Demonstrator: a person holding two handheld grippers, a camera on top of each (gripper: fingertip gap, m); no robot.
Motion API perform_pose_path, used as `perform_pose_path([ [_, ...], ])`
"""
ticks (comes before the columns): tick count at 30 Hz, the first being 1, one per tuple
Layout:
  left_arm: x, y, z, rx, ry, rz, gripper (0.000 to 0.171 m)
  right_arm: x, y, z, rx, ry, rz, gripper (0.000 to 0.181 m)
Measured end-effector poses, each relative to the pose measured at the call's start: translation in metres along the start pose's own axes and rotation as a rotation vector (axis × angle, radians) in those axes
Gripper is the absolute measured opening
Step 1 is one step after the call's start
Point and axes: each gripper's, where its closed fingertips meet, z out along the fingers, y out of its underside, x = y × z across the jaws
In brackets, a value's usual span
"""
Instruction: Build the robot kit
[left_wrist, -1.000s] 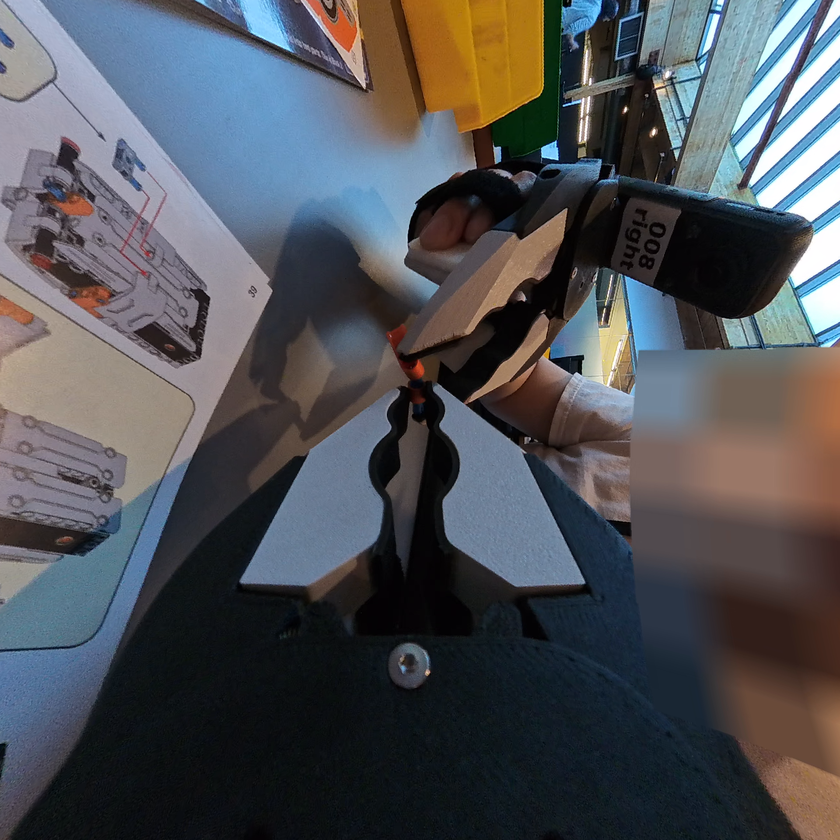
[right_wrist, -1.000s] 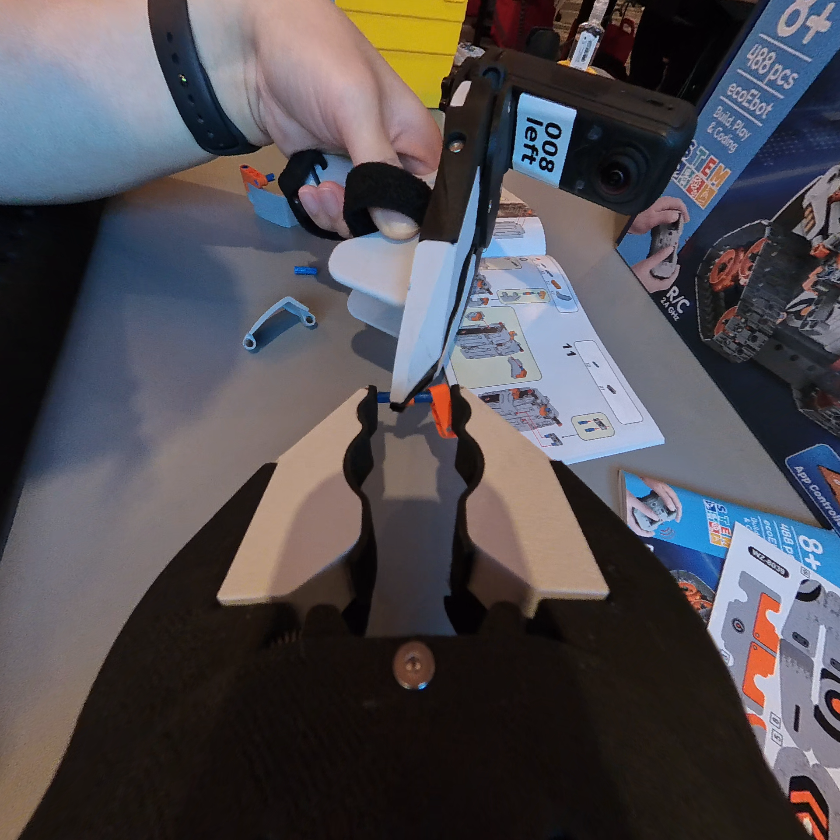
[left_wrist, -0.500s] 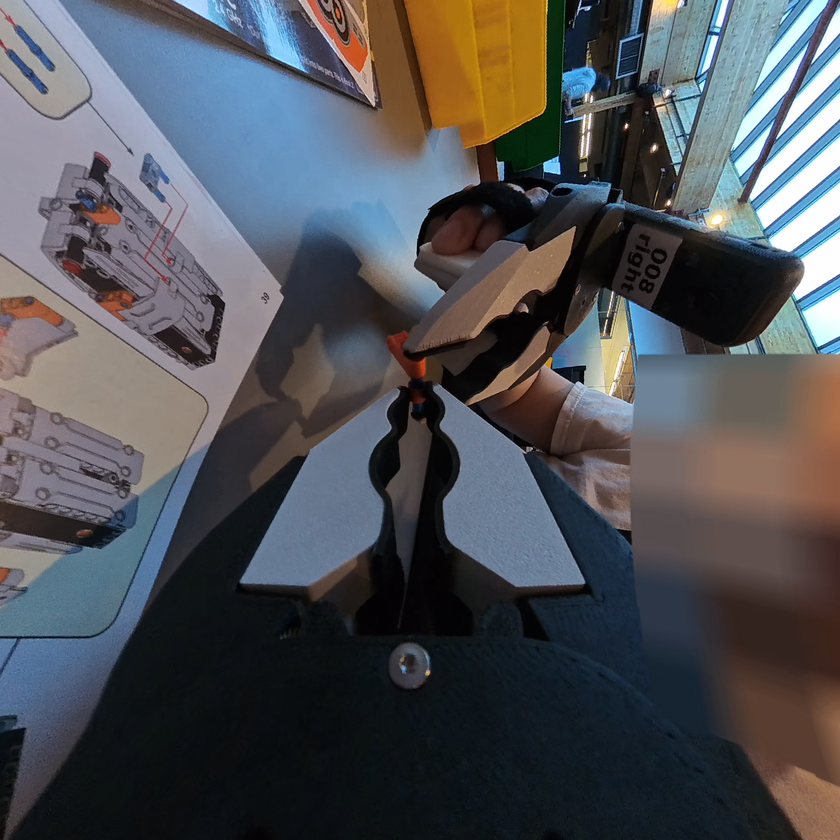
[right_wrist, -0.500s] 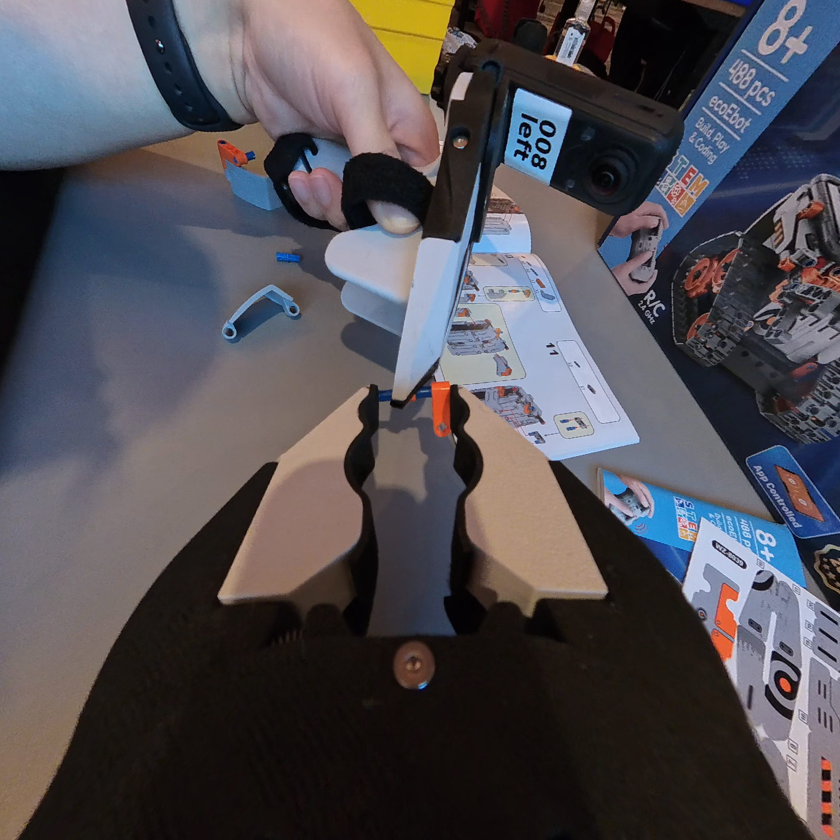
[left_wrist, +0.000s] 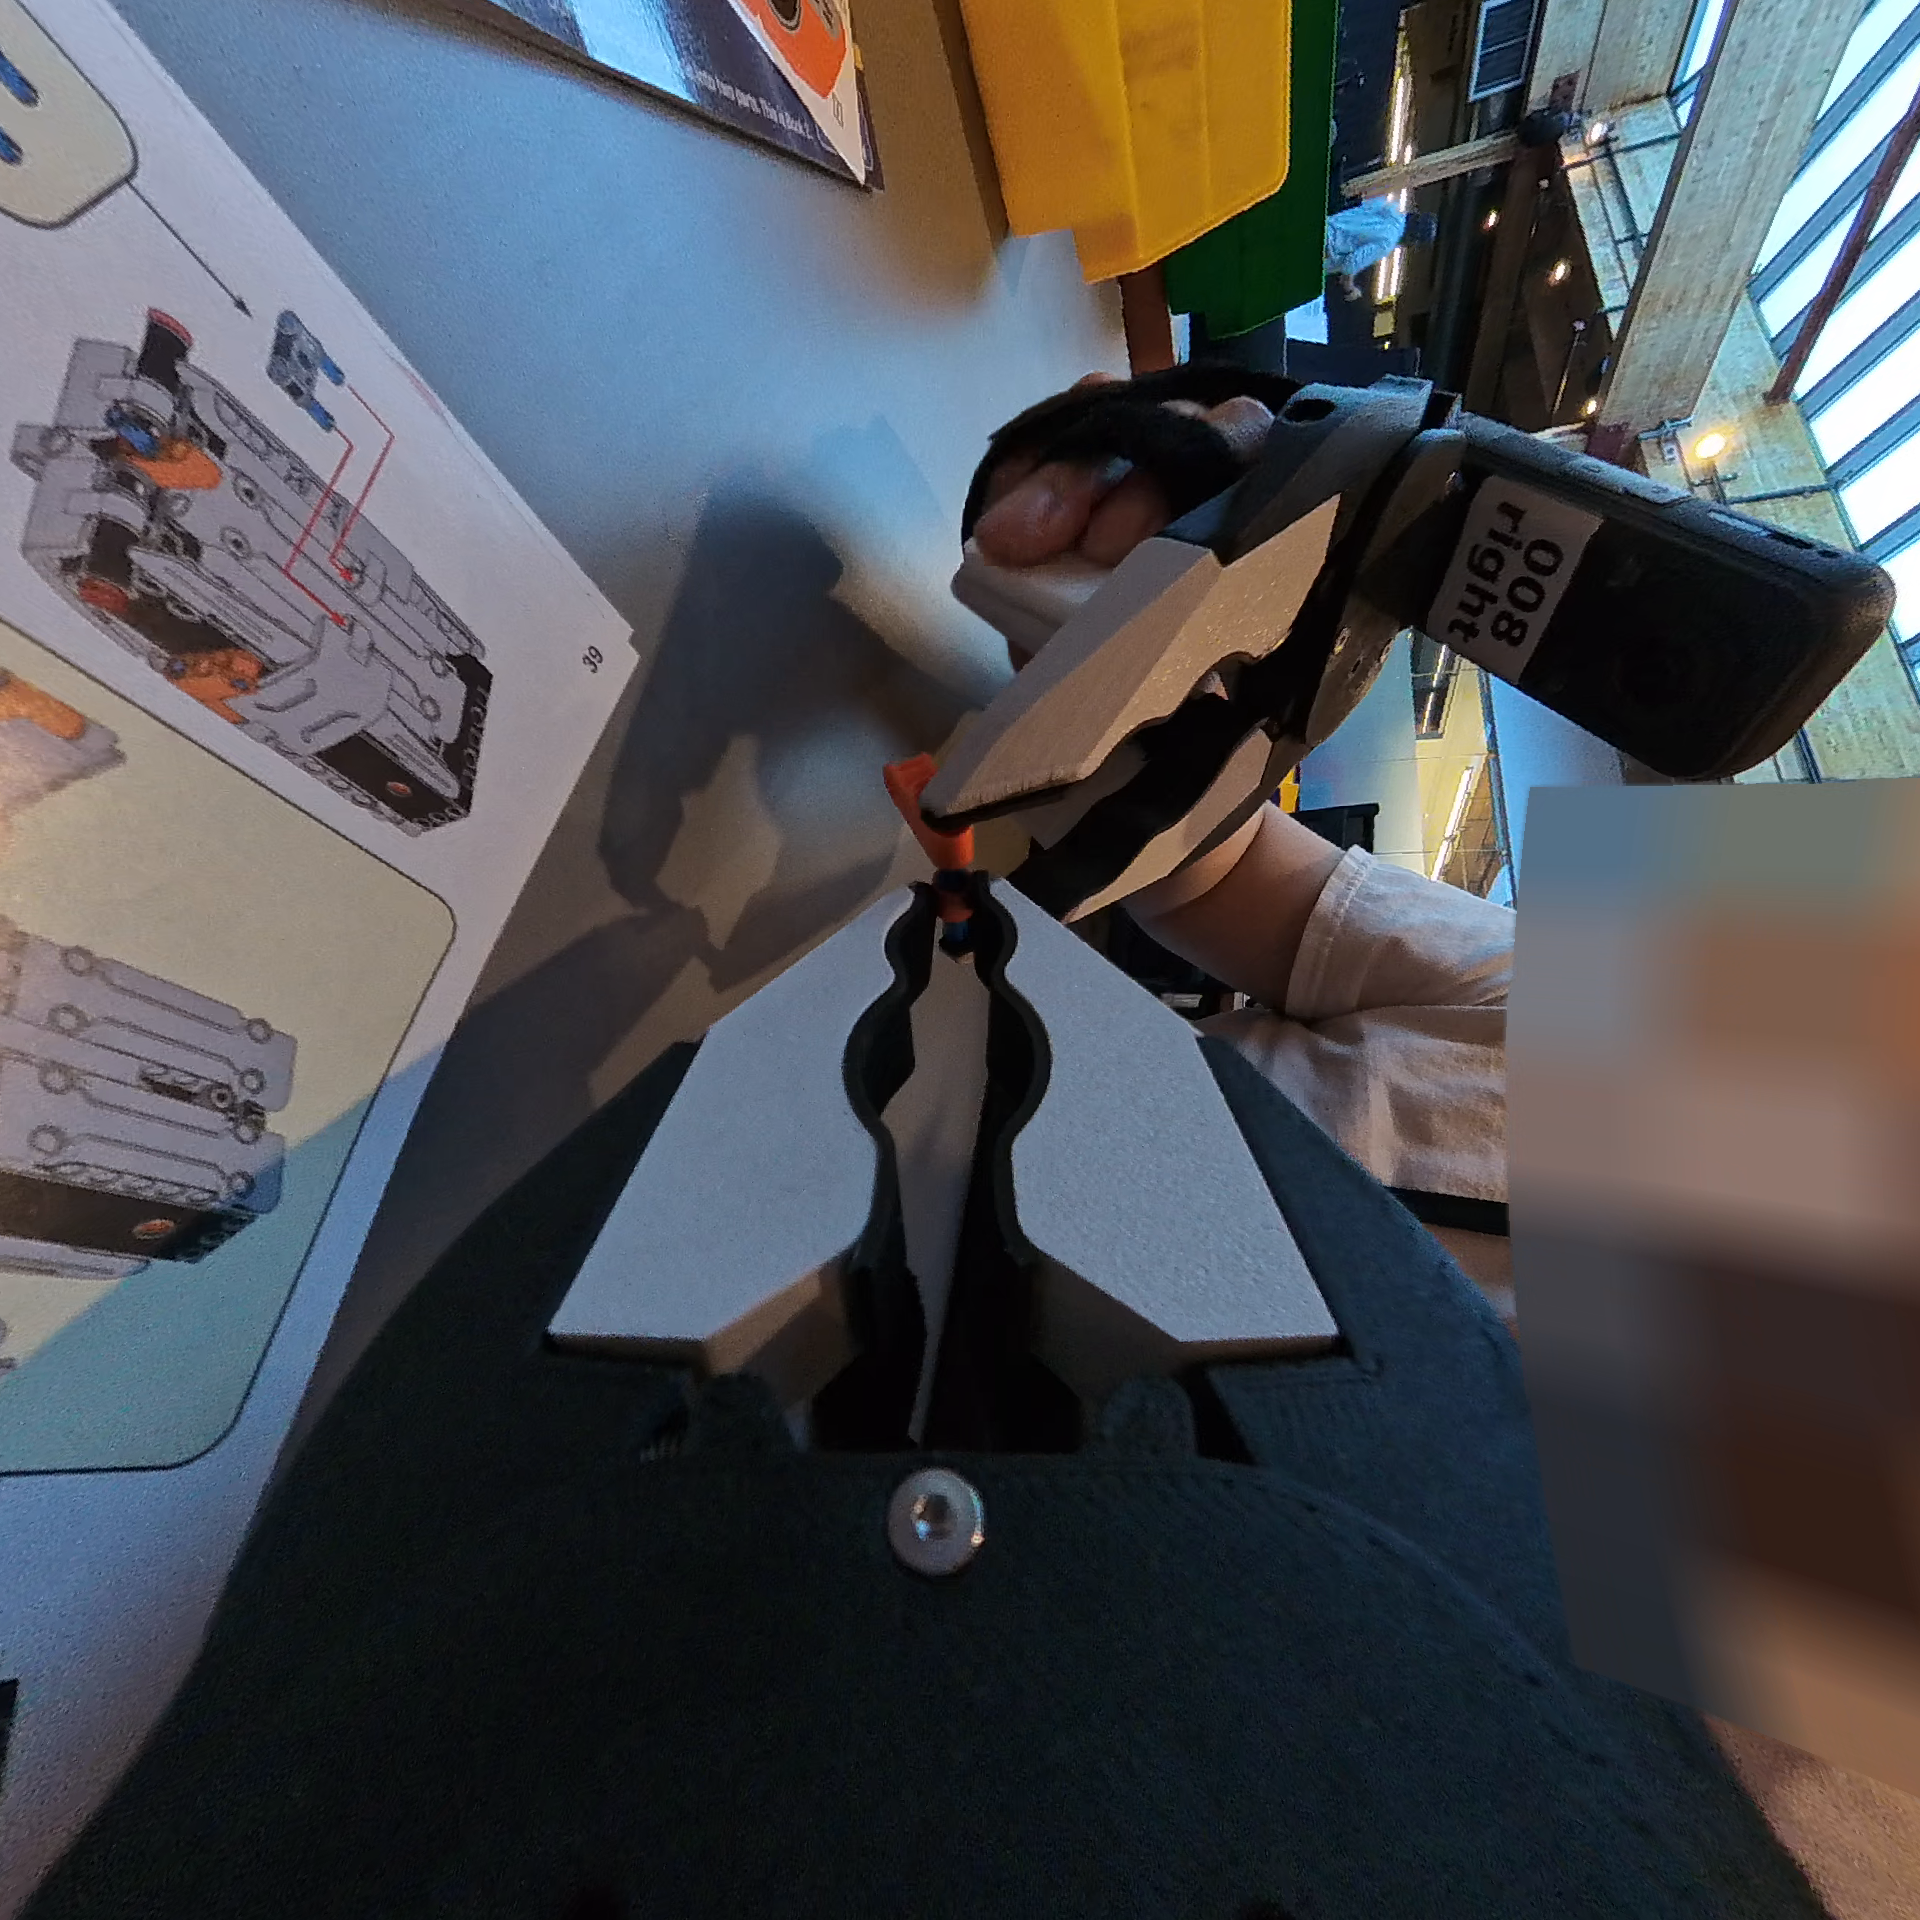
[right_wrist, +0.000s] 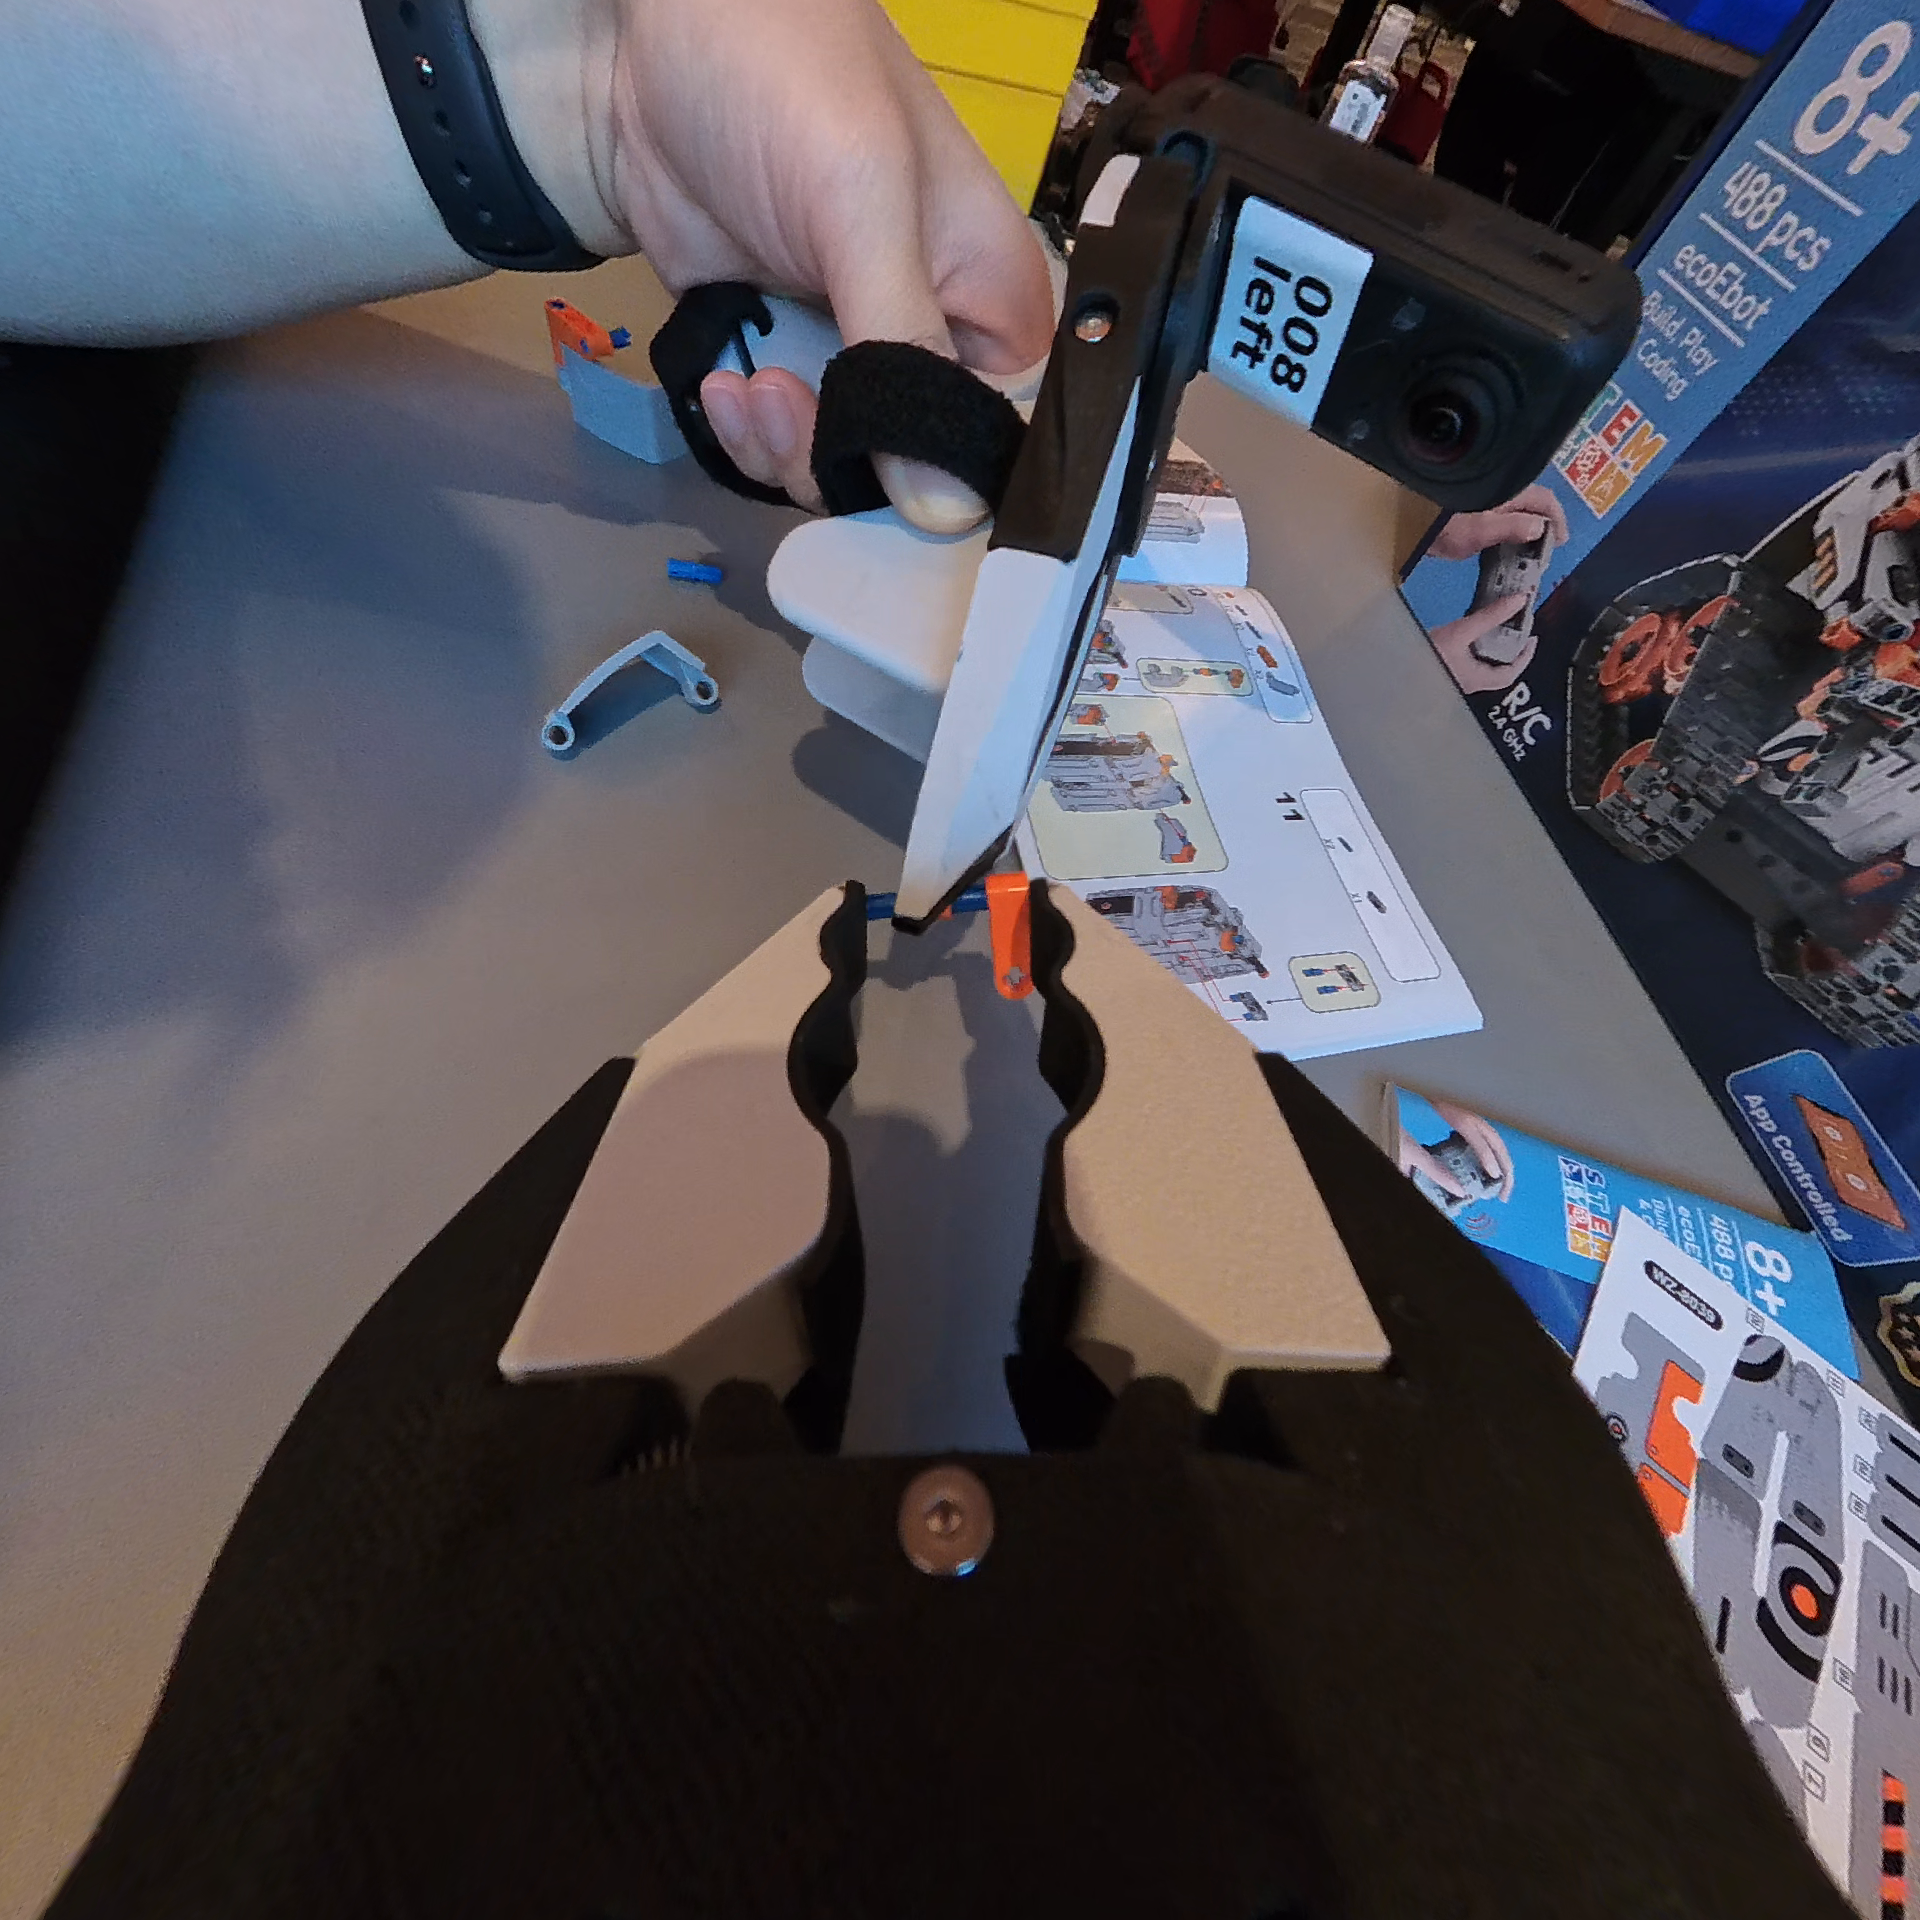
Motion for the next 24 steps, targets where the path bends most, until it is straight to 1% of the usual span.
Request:
perform_pose_path([
  [6, 0.004, 0.0, 0.001, -0.003, 0.013, 0.005, 0.005, -0.001, -0.002, -0.003, 0.0, -0.002, -0.03, 0.03],
  [11, 0.0, 0.005, 0.005, -0.032, -0.014, 0.012, 0.005, -0.006, 0.002, -0.002, -0.025, -0.016, -0.072, 0.03],
  [24, -0.001, 0.011, 0.01, -0.083, -0.044, 0.047, 0.005, -0.013, 0.005, -0.003, -0.03, -0.067, -0.075, 0.03],
])
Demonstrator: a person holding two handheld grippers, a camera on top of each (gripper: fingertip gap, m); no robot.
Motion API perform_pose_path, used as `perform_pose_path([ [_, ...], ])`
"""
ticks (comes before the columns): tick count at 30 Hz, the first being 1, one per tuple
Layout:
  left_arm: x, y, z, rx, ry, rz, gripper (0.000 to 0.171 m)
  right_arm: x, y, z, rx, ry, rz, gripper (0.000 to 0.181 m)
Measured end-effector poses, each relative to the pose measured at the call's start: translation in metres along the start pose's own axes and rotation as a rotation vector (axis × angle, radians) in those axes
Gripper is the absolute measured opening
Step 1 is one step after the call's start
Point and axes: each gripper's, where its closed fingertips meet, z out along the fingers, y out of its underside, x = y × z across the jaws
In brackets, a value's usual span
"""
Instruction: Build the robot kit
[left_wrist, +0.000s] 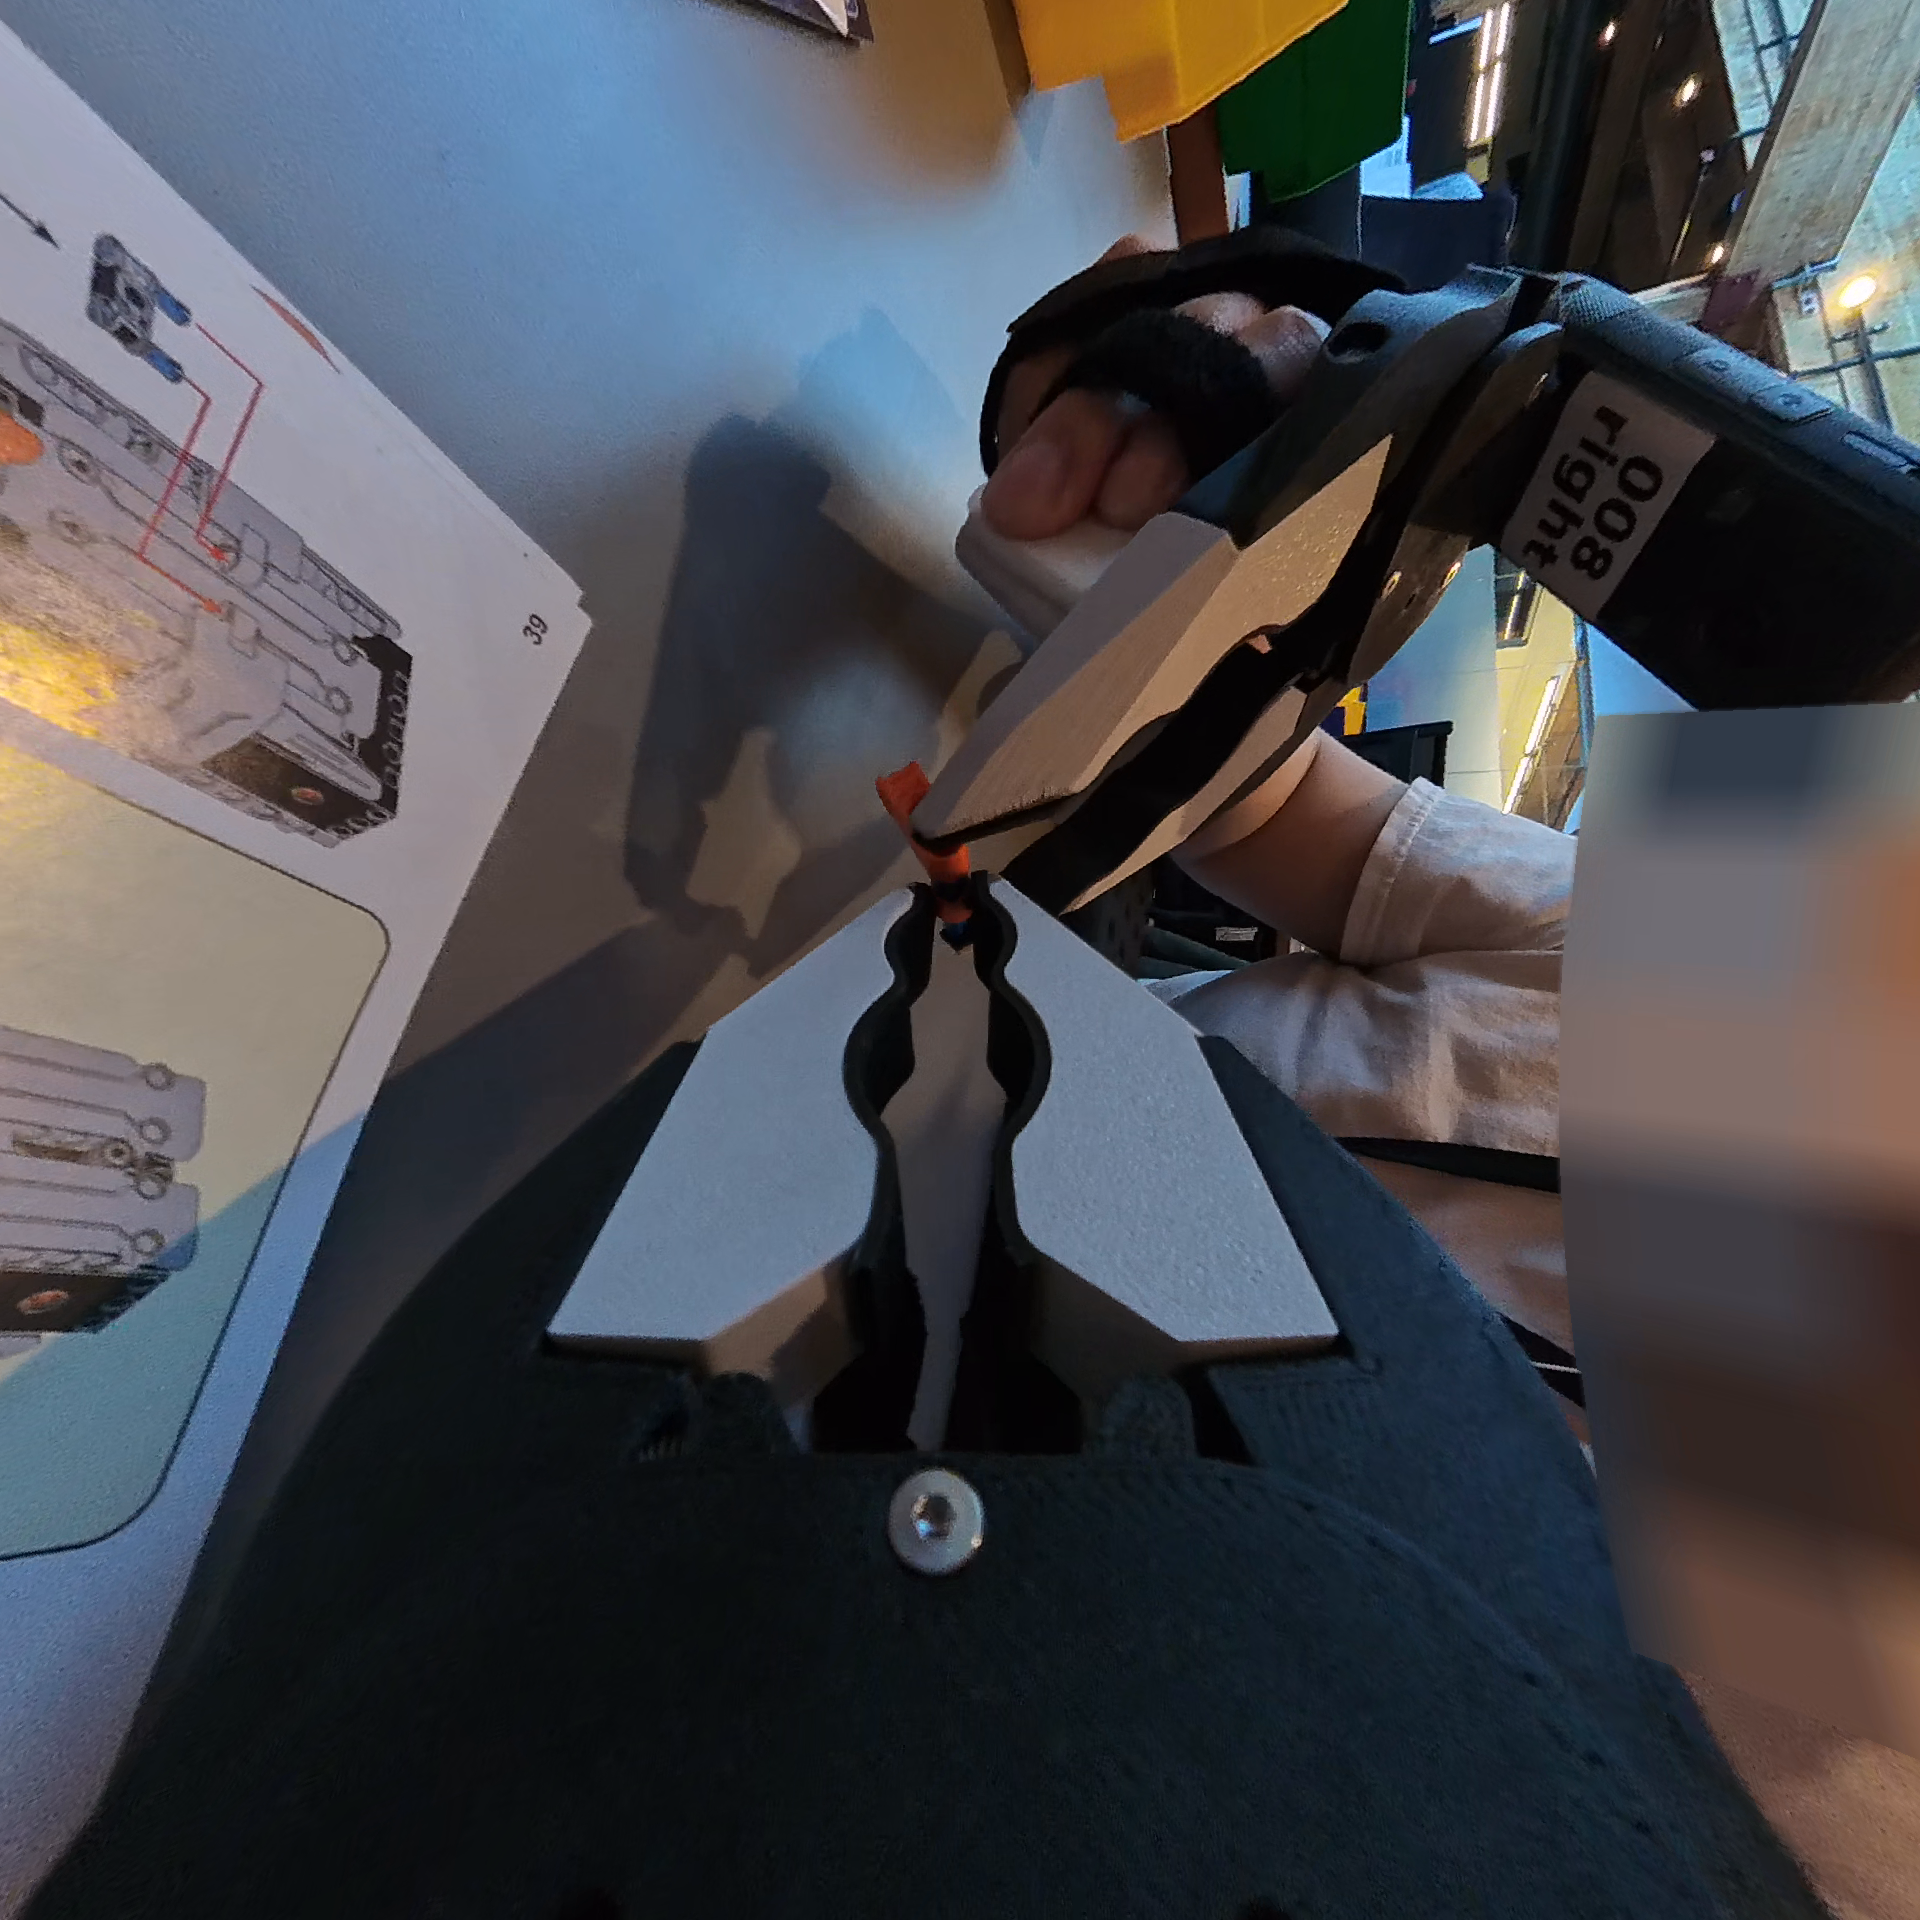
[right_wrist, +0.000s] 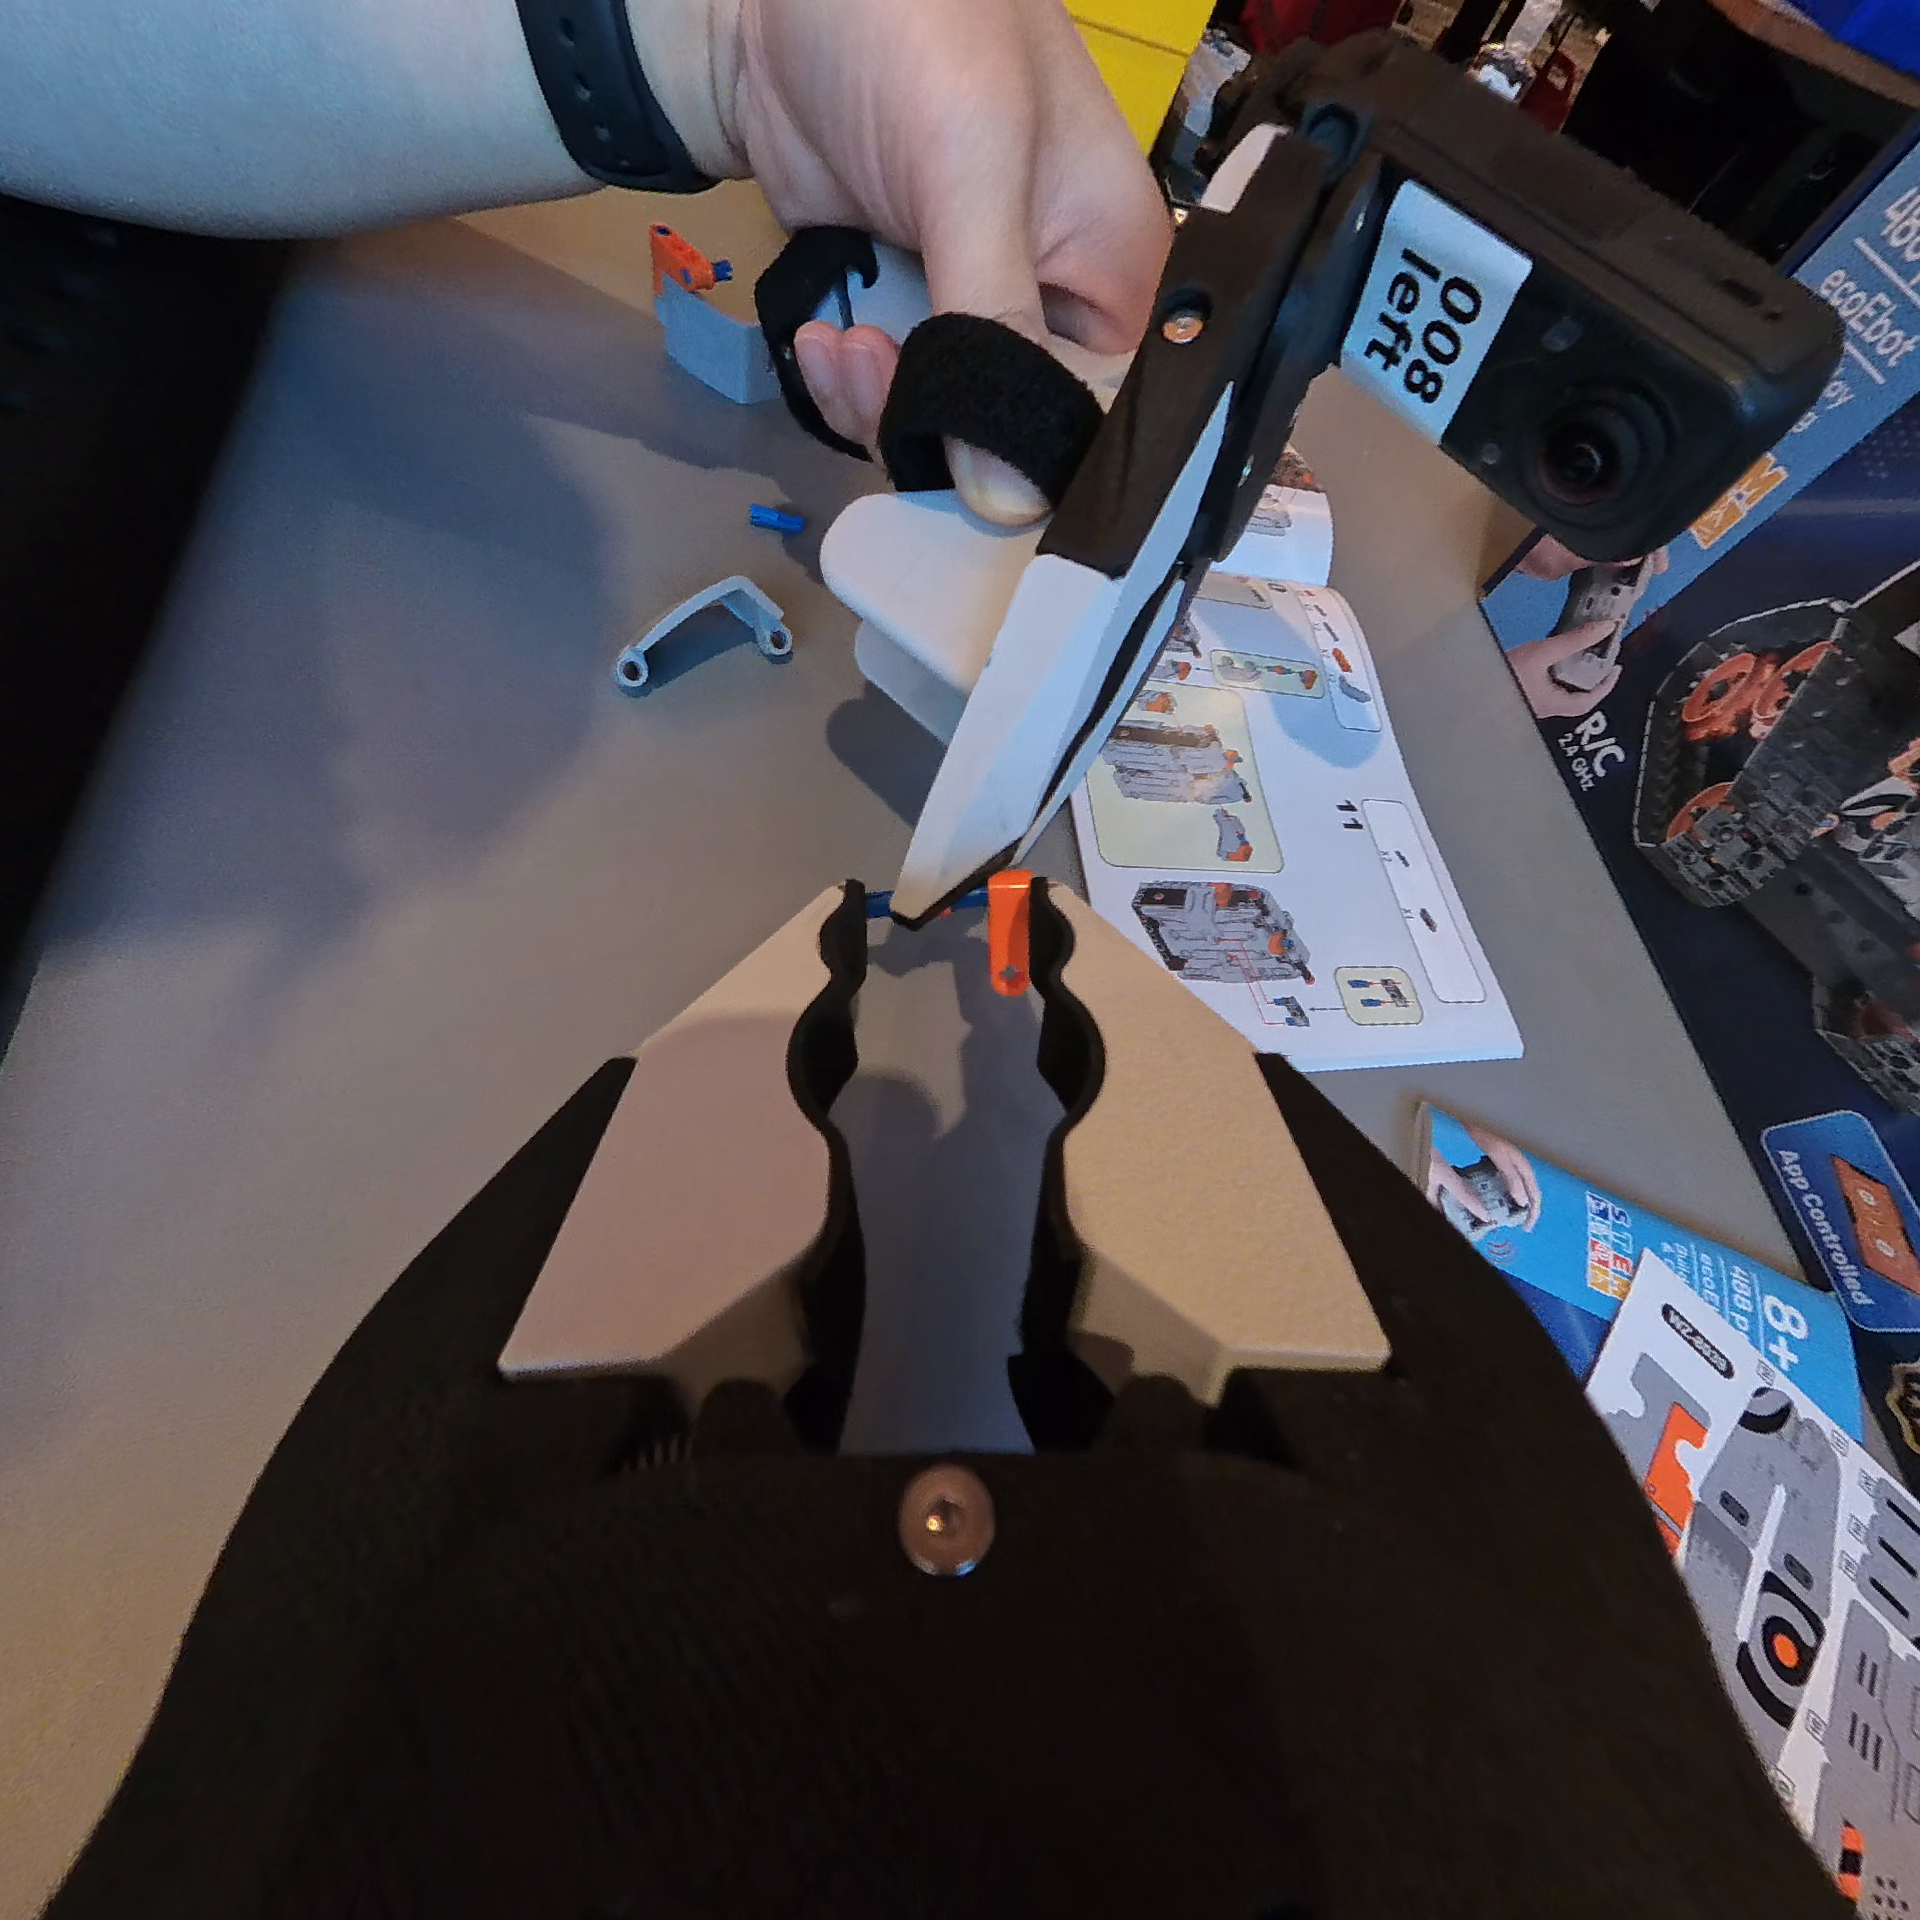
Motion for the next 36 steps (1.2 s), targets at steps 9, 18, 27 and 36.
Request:
perform_pose_path([
  [9, -0.001, -0.002, -0.002, 0.011, -0.004, 0.008, 0.005, 0.0, 0.004, -0.003, -0.015, 0.0, -0.016, 0.018],
  [18, -0.001, -0.006, -0.005, 0.038, 0.005, 0.003, 0.005, 0.004, 0.005, -0.002, -0.008, 0.016, -0.002, 0.004],
  [27, 0.012, -0.006, -0.025, 0.079, 0.032, 0.032, 0.005, 0.011, -0.014, -0.005, 0.117, 0.017, 0.123, 0.018],
  [36, 0.013, -0.007, -0.021, 0.07, 0.034, 0.032, 0.005, 0.01, -0.013, -0.003, 0.092, 0.034, 0.085, 0.004],
])
